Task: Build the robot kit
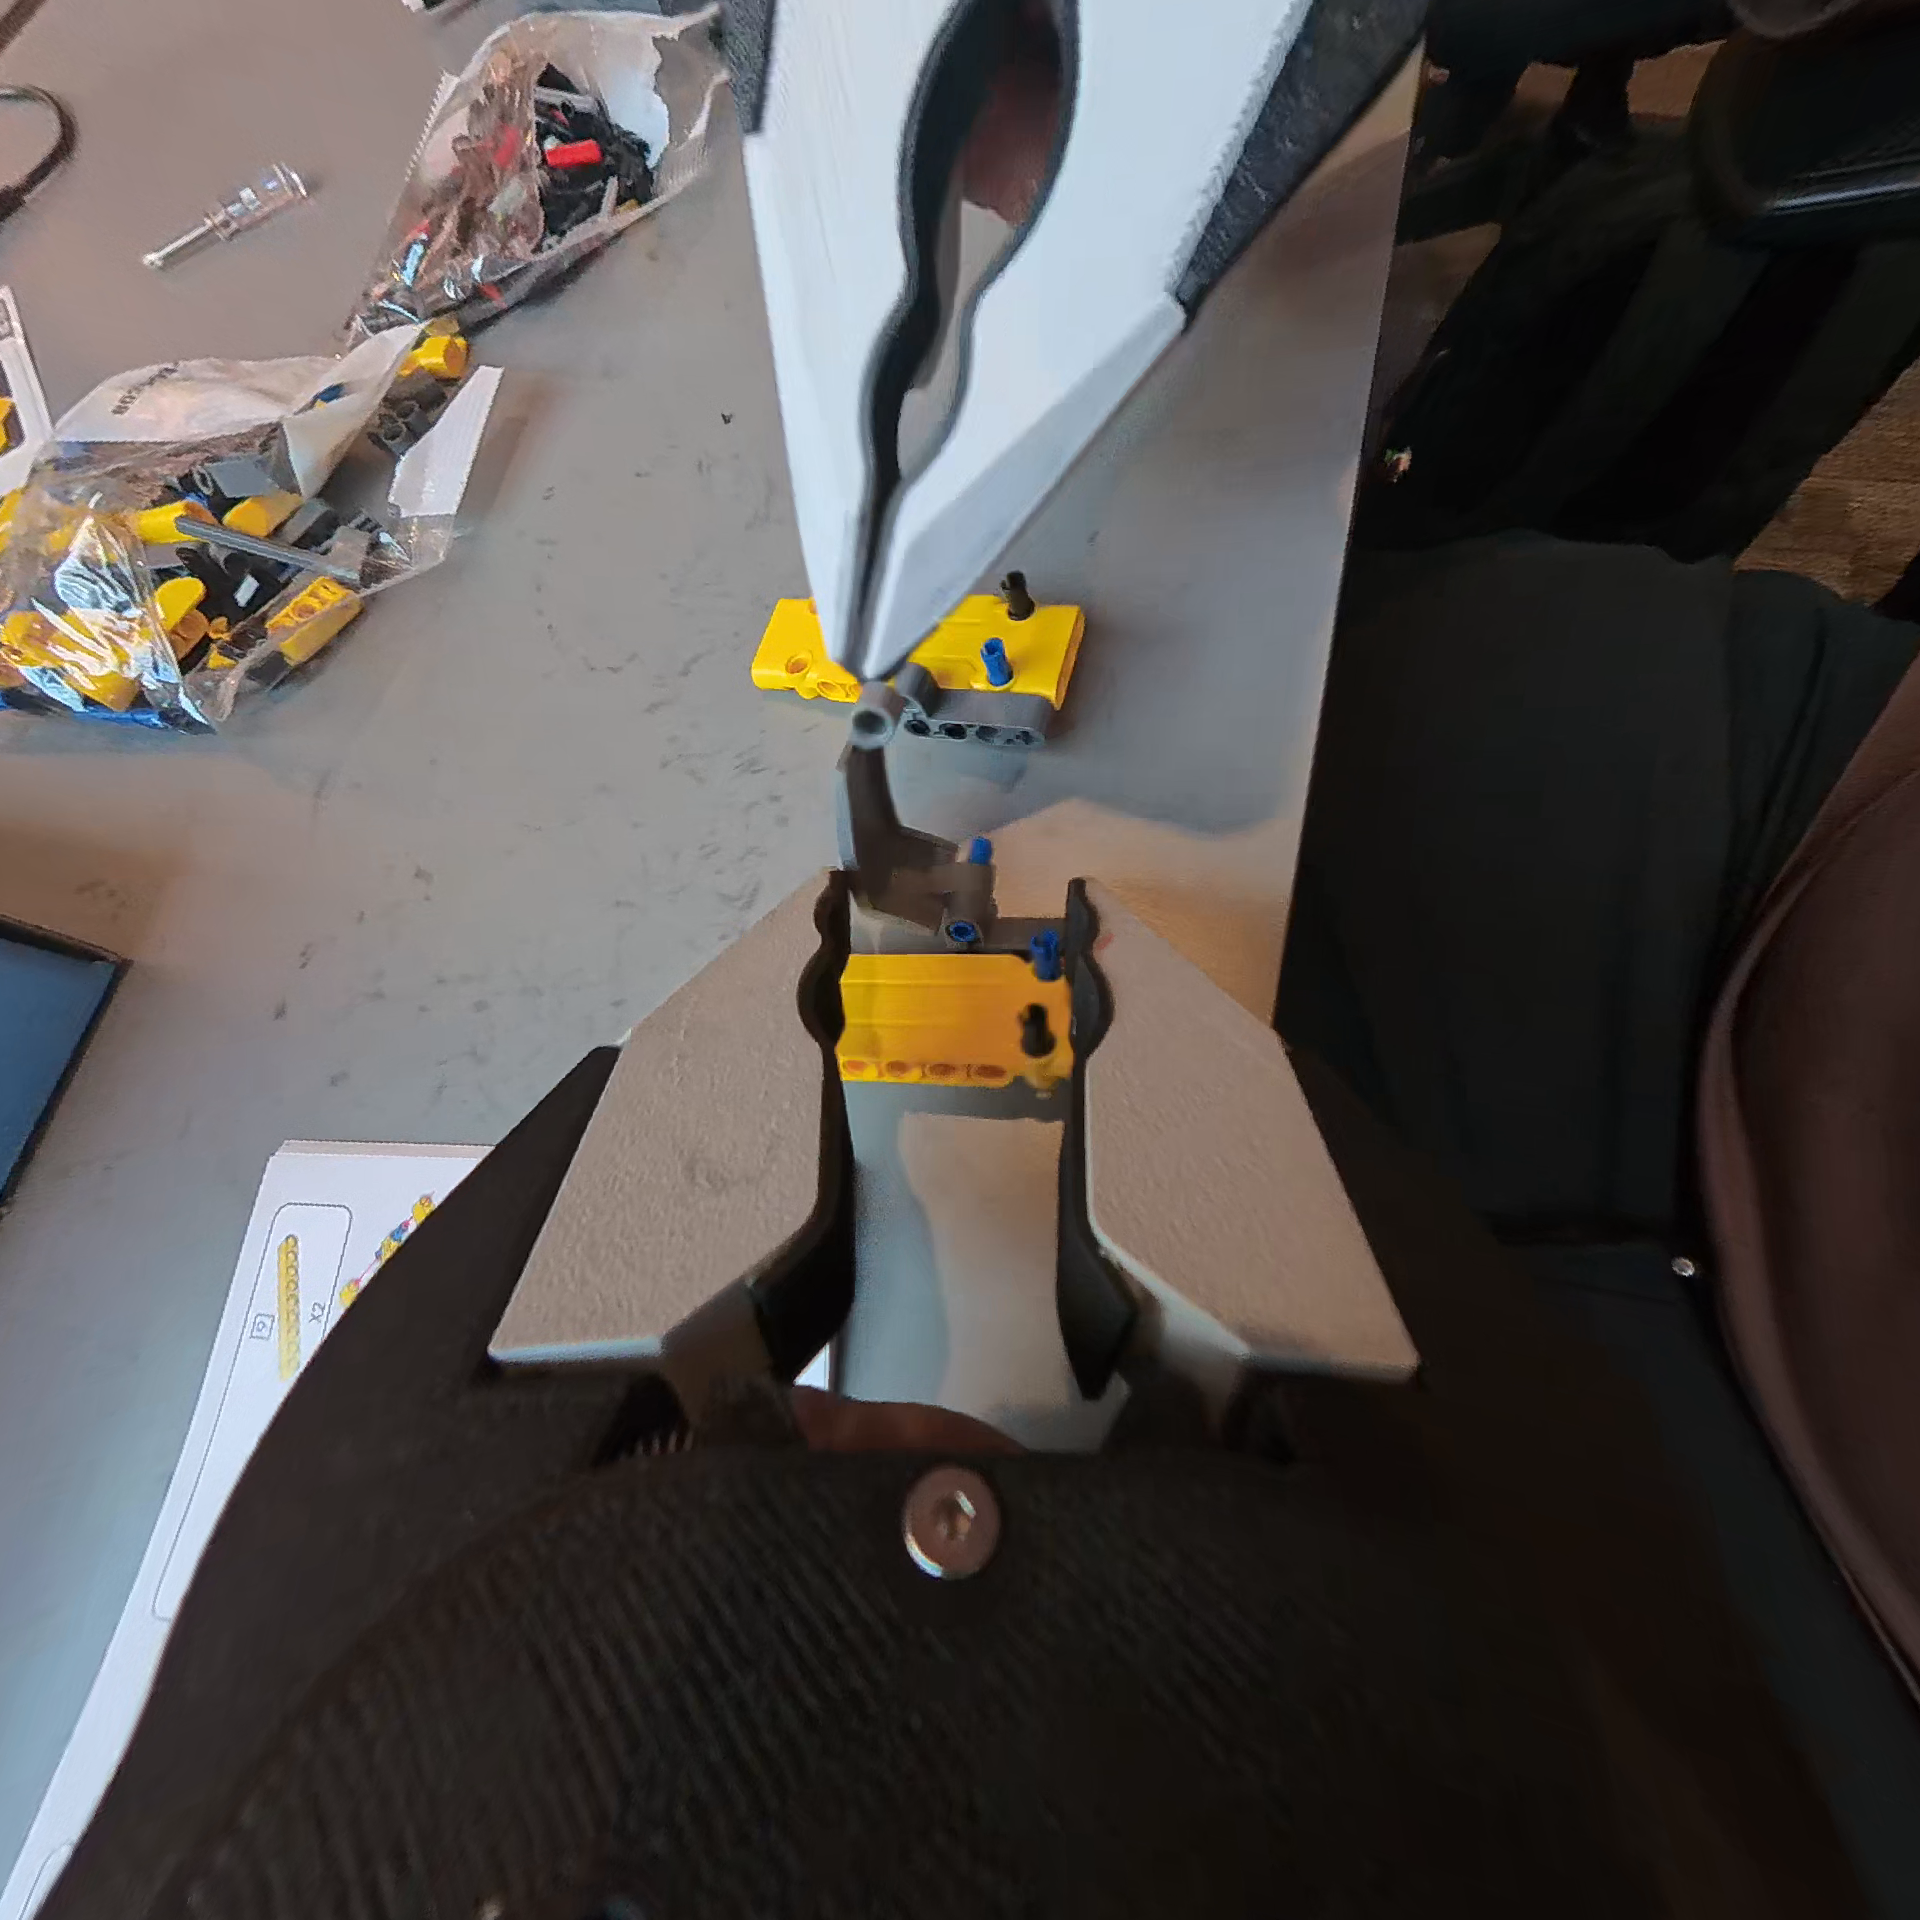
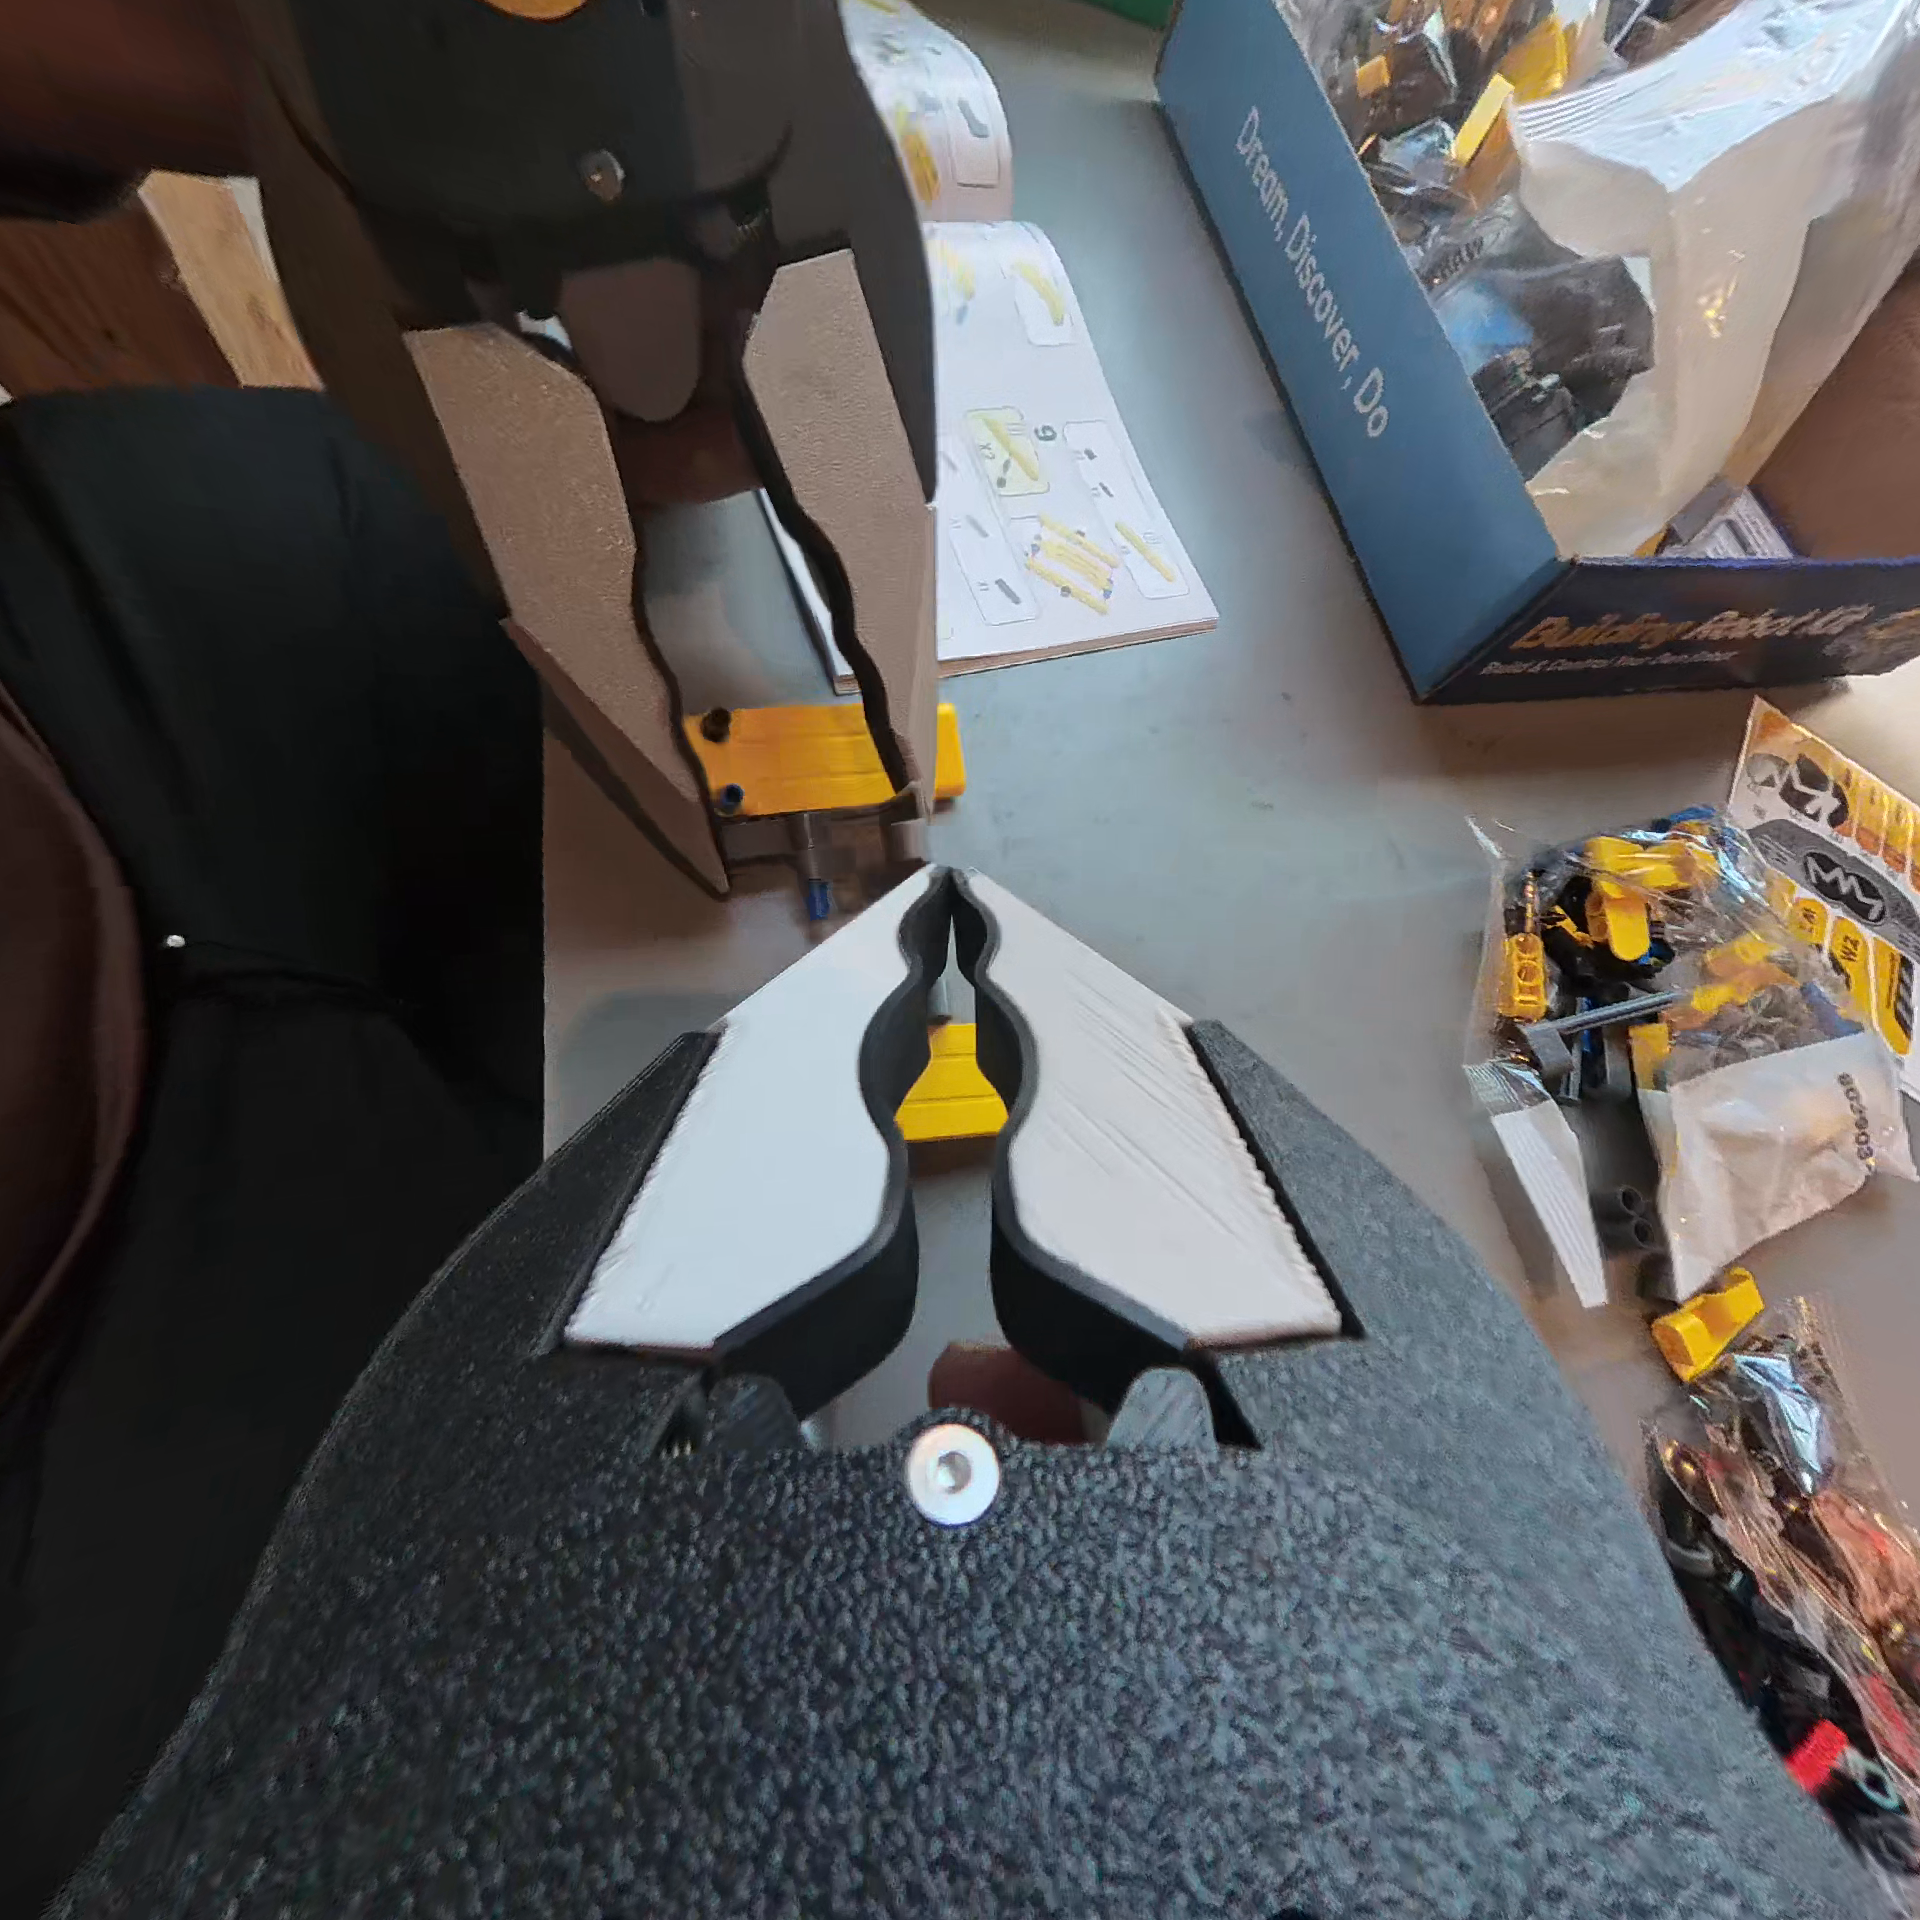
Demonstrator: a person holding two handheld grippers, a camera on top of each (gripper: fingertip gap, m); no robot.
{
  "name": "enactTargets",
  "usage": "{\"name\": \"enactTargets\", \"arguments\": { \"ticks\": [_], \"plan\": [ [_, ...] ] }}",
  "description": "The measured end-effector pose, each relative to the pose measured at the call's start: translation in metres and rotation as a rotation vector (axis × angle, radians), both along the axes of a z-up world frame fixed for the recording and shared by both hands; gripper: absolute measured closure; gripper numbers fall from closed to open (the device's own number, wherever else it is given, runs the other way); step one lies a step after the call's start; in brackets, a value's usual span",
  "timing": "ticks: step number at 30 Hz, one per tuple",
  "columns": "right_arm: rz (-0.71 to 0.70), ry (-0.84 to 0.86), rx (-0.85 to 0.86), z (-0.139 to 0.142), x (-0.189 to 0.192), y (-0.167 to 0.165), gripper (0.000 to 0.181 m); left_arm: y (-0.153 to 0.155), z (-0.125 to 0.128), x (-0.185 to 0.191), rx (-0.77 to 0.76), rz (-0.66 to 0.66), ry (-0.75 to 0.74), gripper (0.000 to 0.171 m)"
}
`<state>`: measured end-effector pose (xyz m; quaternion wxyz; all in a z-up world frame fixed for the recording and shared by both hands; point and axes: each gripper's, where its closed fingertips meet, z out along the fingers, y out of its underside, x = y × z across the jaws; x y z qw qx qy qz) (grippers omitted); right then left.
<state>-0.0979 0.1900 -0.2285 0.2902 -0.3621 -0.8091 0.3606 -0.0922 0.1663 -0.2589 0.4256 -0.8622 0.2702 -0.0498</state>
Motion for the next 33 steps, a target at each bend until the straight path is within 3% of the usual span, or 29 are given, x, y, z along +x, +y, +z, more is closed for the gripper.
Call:
{"name": "enactTargets", "arguments": {
  "ticks": [3, 6, 8, 10, 14, 16, 19, 26, 29, 33],
  "plan": [
    [-0.050, -0.006, 0.012, 0.008, -0.001, 0.005, 0.181, -0.005, -0.004, 0.000, -0.006, 0.003, 0.054, 0.122],
    [-0.049, -0.024, 0.018, 0.012, 0.004, 0.001, 0.181, -0.007, -0.005, -0.002, 0.016, -0.002, 0.100, 0.129],
    [-0.014, -0.037, 0.033, 0.009, 0.010, -0.003, 0.180, -0.008, -0.005, -0.003, 0.006, 0.000, 0.087, 0.122],
    [-0.018, -0.052, 0.015, 0.003, 0.011, -0.001, 0.163, -0.009, -0.003, -0.004, 0.010, 0.001, 0.076, 0.118],
    [-0.016, -0.099, -0.033, -0.009, 0.014, -0.005, 0.151, -0.015, 0.001, -0.007, 0.023, -0.012, 0.089, 0.118],
    [-0.010, -0.108, -0.042, -0.012, 0.012, -0.010, 0.153, -0.019, 0.002, -0.007, 0.018, -0.028, 0.095, 0.118],
    [-0.026, -0.113, -0.055, -0.015, 0.005, -0.012, 0.174, -0.022, -0.001, -0.011, 0.000, -0.037, 0.113, 0.120],
    [-0.021, -0.102, -0.051, 0.000, -0.003, -0.012, 0.177, -0.021, -0.005, -0.013, -0.016, -0.063, 0.165, 0.131],
    [-0.004, -0.101, -0.025, 0.002, -0.004, -0.012, 0.179, -0.017, -0.004, -0.012, -0.024, -0.074, 0.176, 0.124],
    [0.007, -0.090, -0.033, -0.001, -0.006, -0.015, 0.179, -0.011, 0.002, -0.001, -0.006, -0.122, 0.079, 0.121]
  ]
}}
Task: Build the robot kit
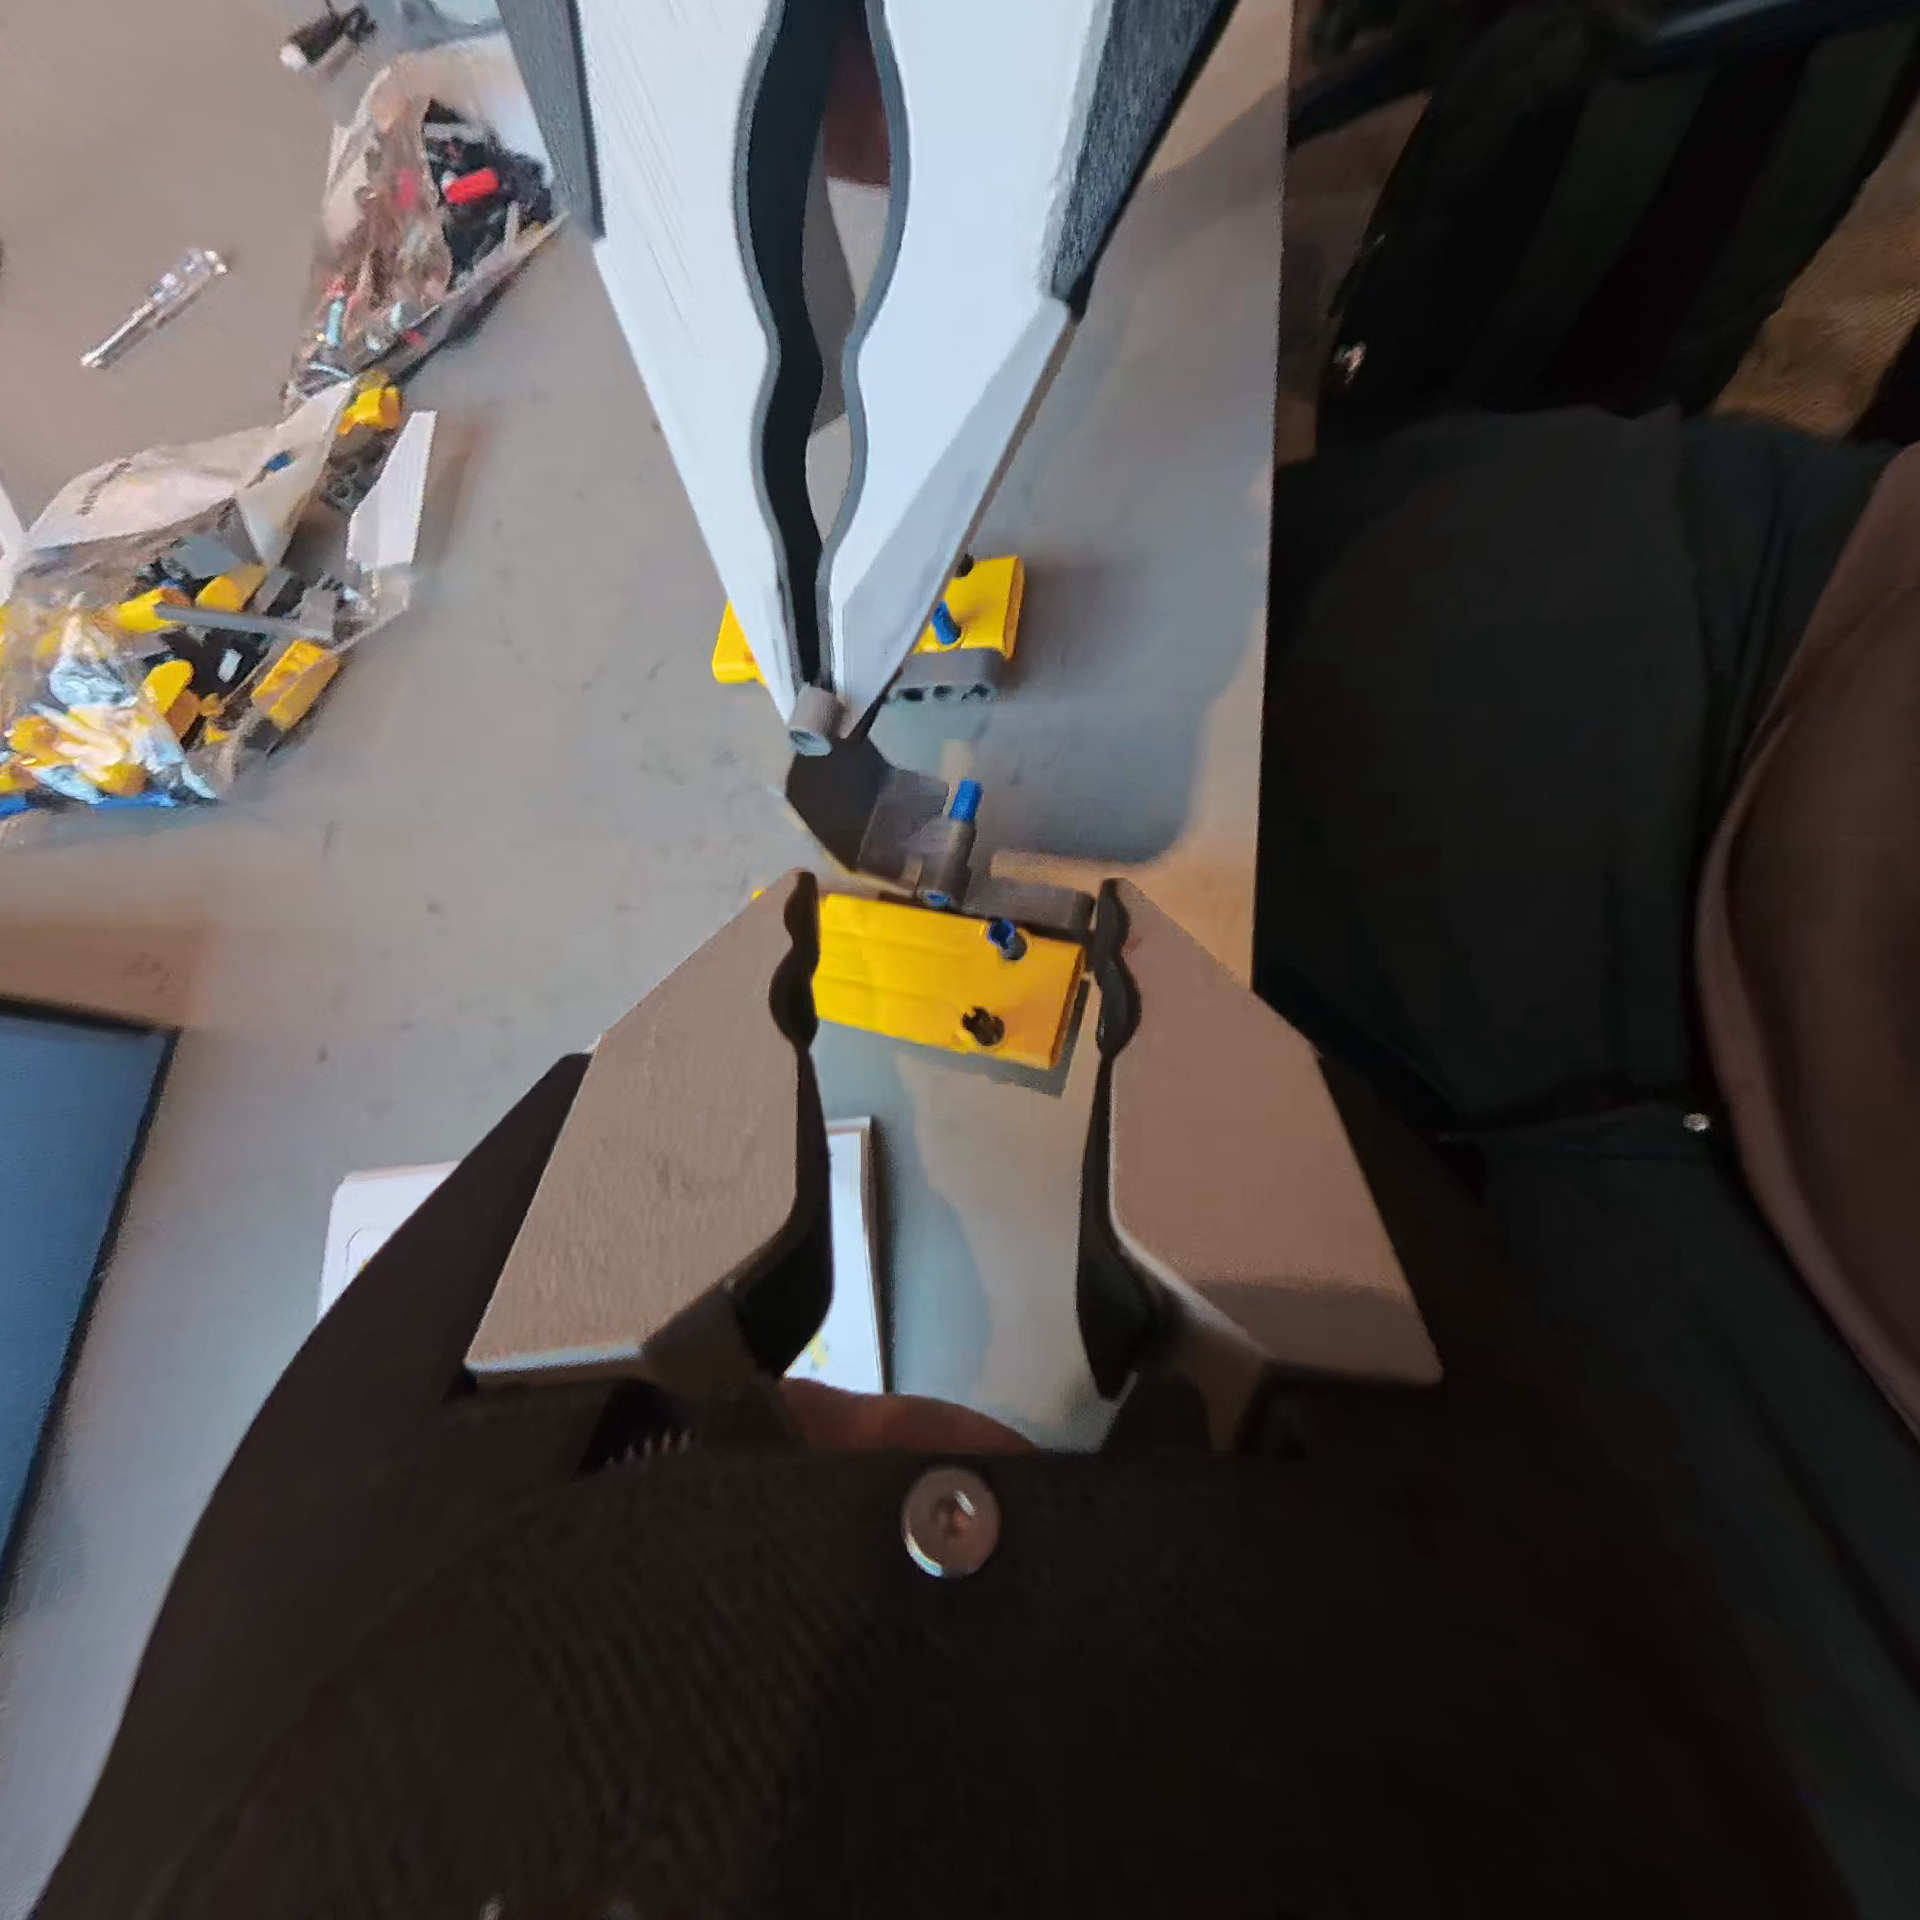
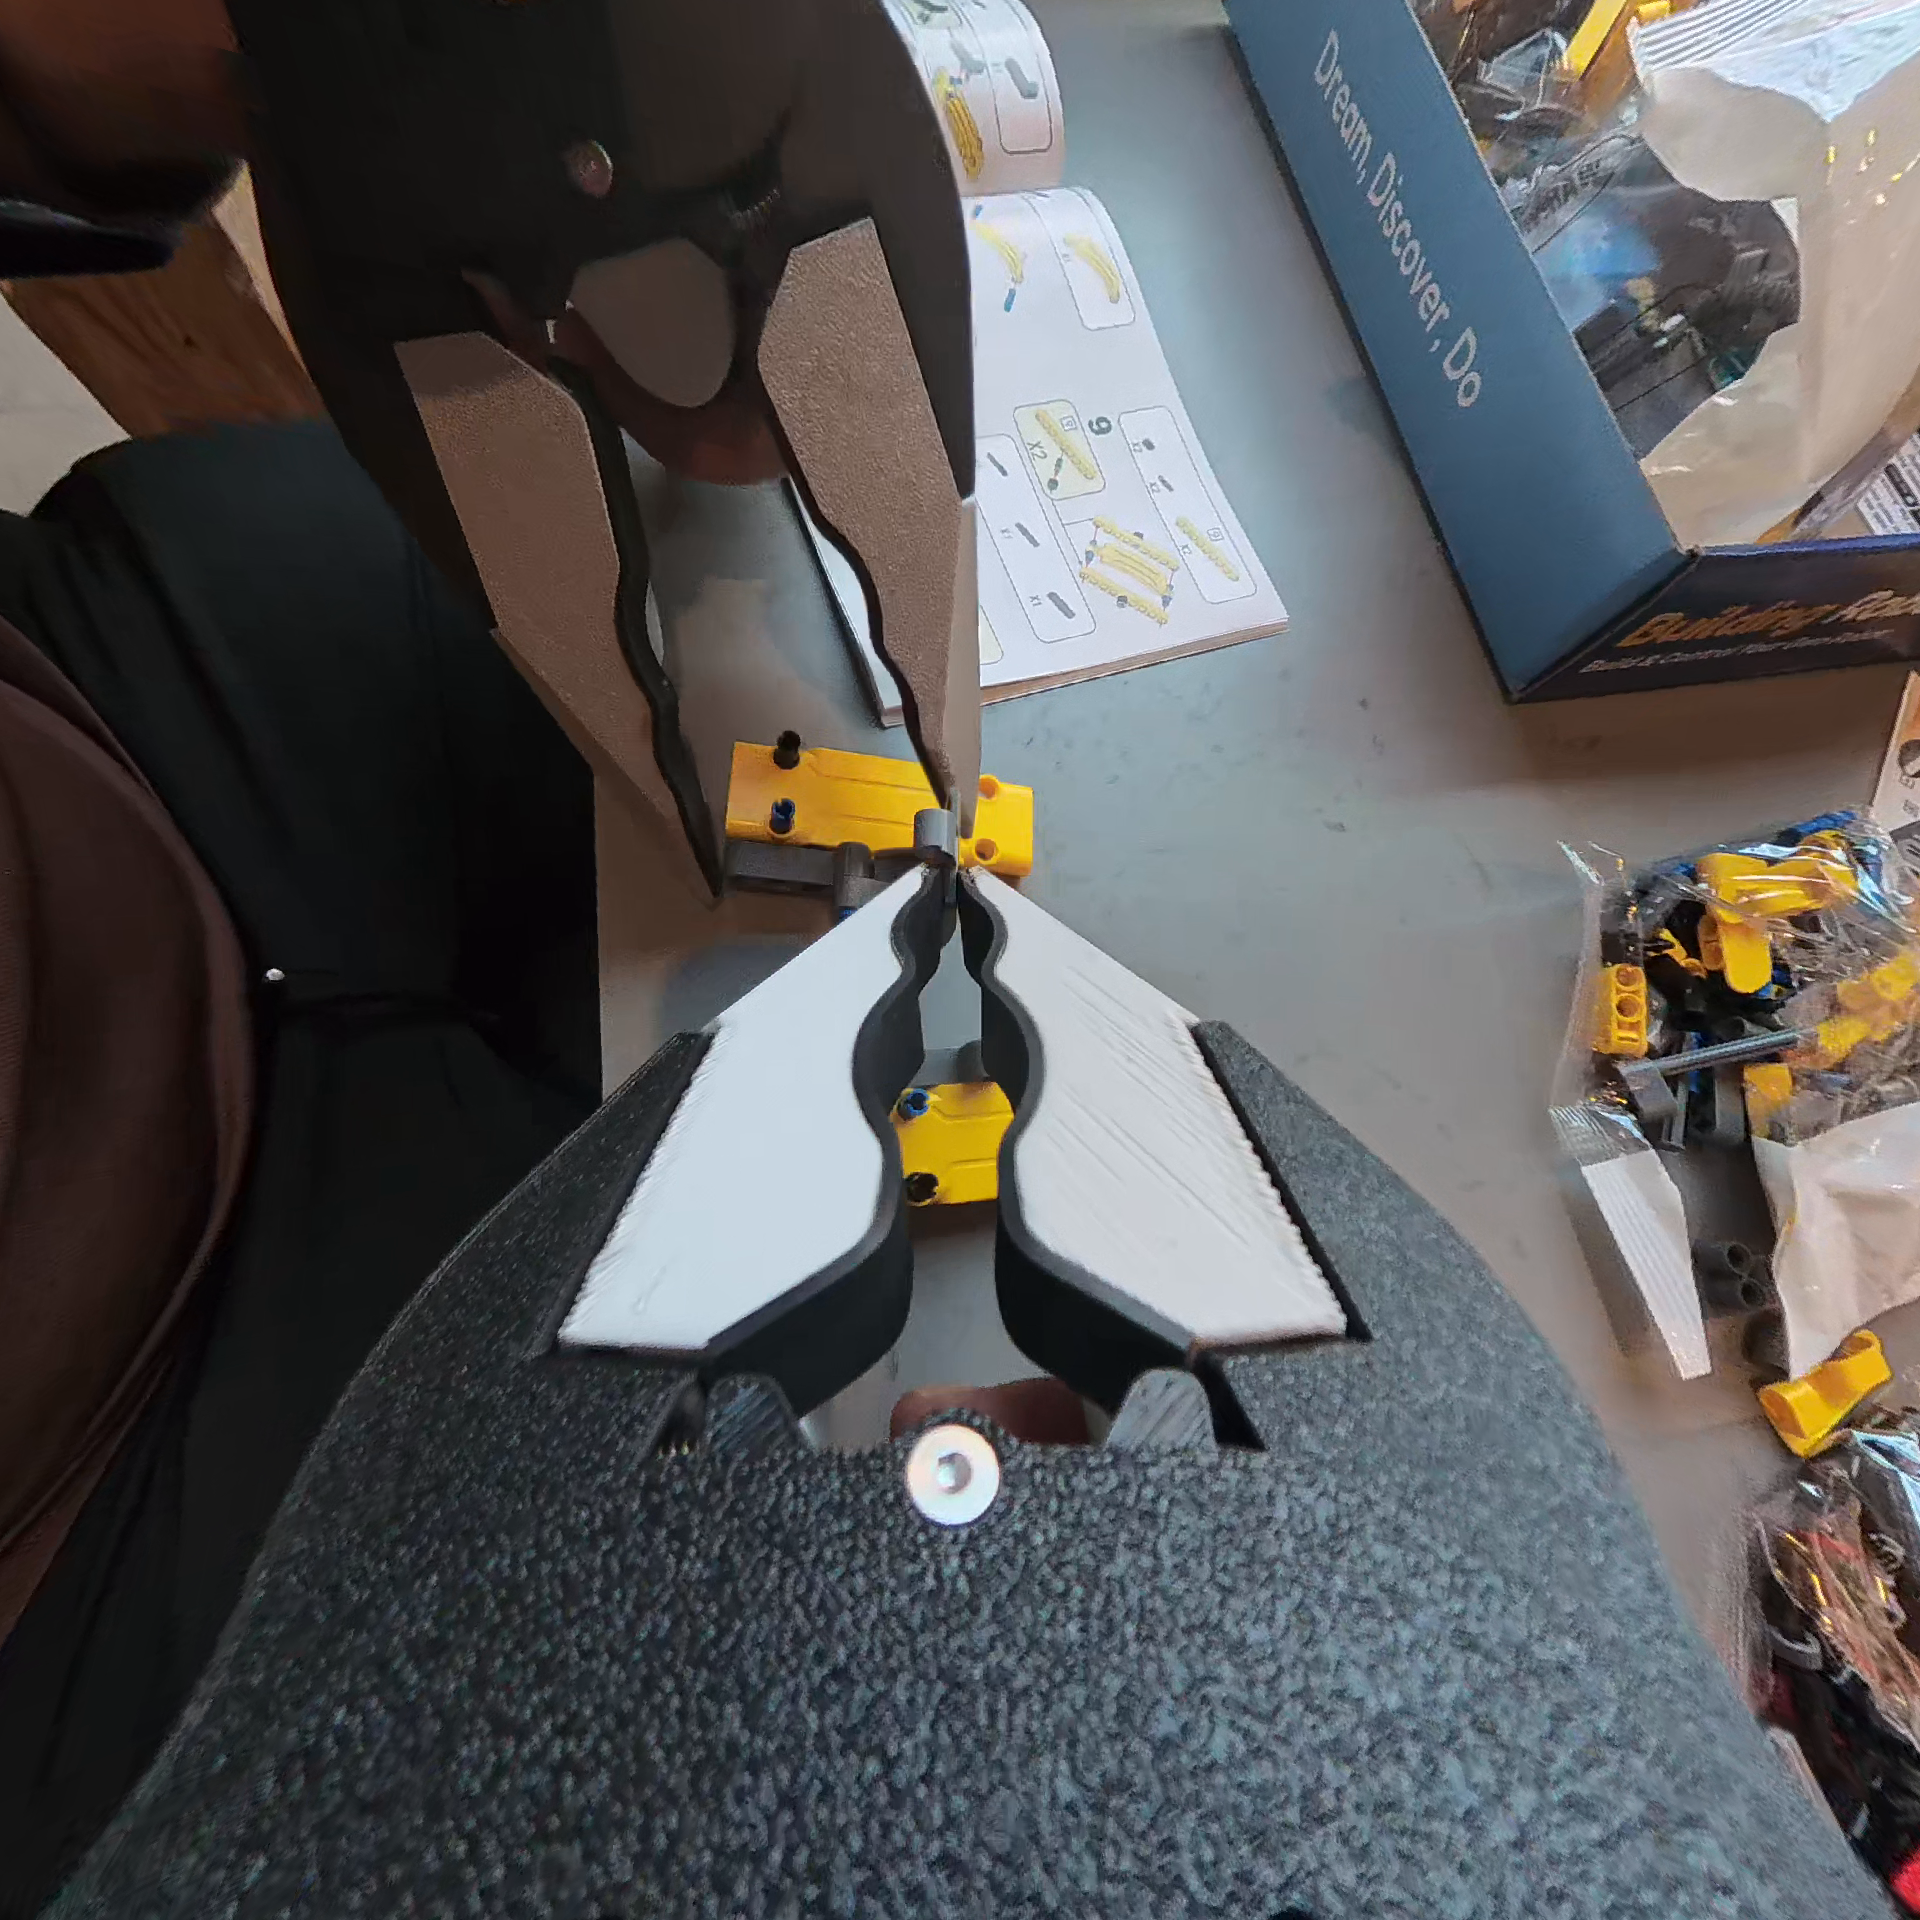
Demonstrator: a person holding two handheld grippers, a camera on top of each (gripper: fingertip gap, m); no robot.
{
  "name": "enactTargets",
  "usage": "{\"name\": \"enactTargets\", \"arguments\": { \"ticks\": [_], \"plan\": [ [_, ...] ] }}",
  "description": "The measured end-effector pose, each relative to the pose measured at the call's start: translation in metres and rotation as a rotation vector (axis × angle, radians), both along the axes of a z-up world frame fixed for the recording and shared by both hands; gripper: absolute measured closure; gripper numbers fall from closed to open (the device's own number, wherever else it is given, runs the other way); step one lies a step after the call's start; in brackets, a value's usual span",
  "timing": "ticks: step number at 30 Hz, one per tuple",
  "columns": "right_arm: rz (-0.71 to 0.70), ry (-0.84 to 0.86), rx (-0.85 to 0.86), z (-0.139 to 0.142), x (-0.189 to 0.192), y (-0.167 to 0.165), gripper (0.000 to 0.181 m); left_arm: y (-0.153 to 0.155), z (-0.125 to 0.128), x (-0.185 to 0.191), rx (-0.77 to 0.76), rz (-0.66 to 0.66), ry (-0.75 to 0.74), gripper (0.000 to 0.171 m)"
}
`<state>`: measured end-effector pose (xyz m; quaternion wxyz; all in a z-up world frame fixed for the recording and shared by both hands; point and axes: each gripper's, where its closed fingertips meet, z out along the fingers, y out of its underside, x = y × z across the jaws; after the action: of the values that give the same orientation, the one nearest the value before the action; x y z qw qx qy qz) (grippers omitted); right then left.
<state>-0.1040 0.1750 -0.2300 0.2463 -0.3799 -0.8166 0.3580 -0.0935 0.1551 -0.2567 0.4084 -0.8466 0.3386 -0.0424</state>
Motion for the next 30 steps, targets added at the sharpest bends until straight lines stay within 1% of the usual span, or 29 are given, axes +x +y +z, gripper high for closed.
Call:
{"name": "enactTargets", "arguments": {
  "ticks": [1, 4, 6, 7, 8, 9, 10, 11, 13, 14, 16, 18, 19, 20, 21, 23, 25, 26, 28, 29, 30],
  "plan": [
    [0.003, 0.004, -0.002, -0.001, 0.000, 0.000, 0.179, 0.000, -0.001, 0.000, -0.012, -0.006, -0.008, 0.121],
    [-0.006, 0.006, 0.009, -0.004, 0.002, 0.006, 0.179, -0.002, -0.001, -0.014, -0.023, 0.042, 0.070, 0.113],
    [-0.010, 0.003, -0.007, -0.005, 0.004, 0.007, 0.179, -0.009, 0.005, -0.016, -0.046, 0.088, 0.042, 0.103],
    [-0.009, 0.005, -0.009, -0.006, 0.005, 0.007, 0.179, -0.011, 0.007, -0.018, -0.049, 0.117, 0.029, 0.104],
    [-0.018, 0.004, 0.007, -0.007, 0.005, 0.009, 0.174, -0.015, 0.007, -0.020, -0.053, 0.149, 0.027, 0.109],
    [-0.039, 0.001, 0.036, -0.009, 0.004, 0.013, 0.164, -0.019, 0.004, -0.021, -0.068, 0.171, 0.026, 0.114],
    [-0.064, -0.003, 0.070, -0.009, 0.005, 0.018, 0.157, -0.023, 0.001, -0.020, -0.084, 0.180, 0.024, 0.114],
    [-0.094, -0.004, 0.100, -0.007, 0.007, 0.023, 0.156, -0.027, -0.003, -0.020, -0.099, 0.186, 0.029, 0.114],
    [-0.155, 0.007, 0.140, 0.001, 0.016, 0.032, 0.161, -0.032, -0.009, -0.022, -0.114, 0.200, 0.043, 0.115],
    [-0.172, 0.003, 0.144, 0.005, 0.023, 0.032, 0.162, -0.032, -0.008, -0.020, -0.100, 0.202, 0.019, 0.116],
    [-0.175, -0.027, 0.075, 0.011, 0.039, 0.018, 0.161, -0.033, -0.010, -0.019, -0.093, 0.214, -0.004, 0.116],
    [-0.194, -0.070, -0.121, 0.012, 0.047, -0.009, 0.161, -0.031, -0.008, -0.020, -0.060, 0.221, 0.009, 0.117],
    [-0.212, -0.109, -0.224, 0.007, 0.048, -0.022, 0.157, -0.030, -0.008, -0.019, -0.052, 0.213, 0.018, 0.121],
    [-0.236, -0.151, -0.292, 0.000, 0.049, -0.030, 0.148, -0.030, -0.009, -0.015, -0.050, 0.198, 0.016, 0.123],
    [-0.272, -0.184, -0.324, -0.009, 0.047, -0.033, 0.141, -0.030, -0.009, -0.009, -0.050, 0.180, 0.010, 0.124],
    [-0.345, -0.203, -0.352, -0.022, 0.041, -0.032, 0.139, -0.029, -0.009, 0.005, -0.039, 0.132, 0.014, 0.129],
    [-0.386, -0.194, -0.403, -0.024, 0.036, -0.034, 0.138, -0.030, -0.009, 0.019, -0.029, 0.083, 0.021, 0.134],
    [-0.385, -0.198, -0.420, -0.025, 0.034, -0.037, 0.138, -0.033, -0.011, 0.028, -0.031, 0.037, 0.024, 0.132],
    [-0.424, -0.185, -0.391, -0.030, 0.029, -0.032, 0.134, -0.038, -0.012, 0.041, -0.021, -0.027, 0.037, 0.137],
    [-0.440, -0.179, -0.382, -0.032, 0.026, -0.029, 0.130, -0.040, -0.014, 0.040, -0.034, -0.029, 0.050, 0.132],
    [-0.452, -0.179, -0.380, -0.033, 0.024, -0.028, 0.130, -0.041, -0.014, 0.036, -0.046, -0.019, 0.058, 0.132]
  ]
}}
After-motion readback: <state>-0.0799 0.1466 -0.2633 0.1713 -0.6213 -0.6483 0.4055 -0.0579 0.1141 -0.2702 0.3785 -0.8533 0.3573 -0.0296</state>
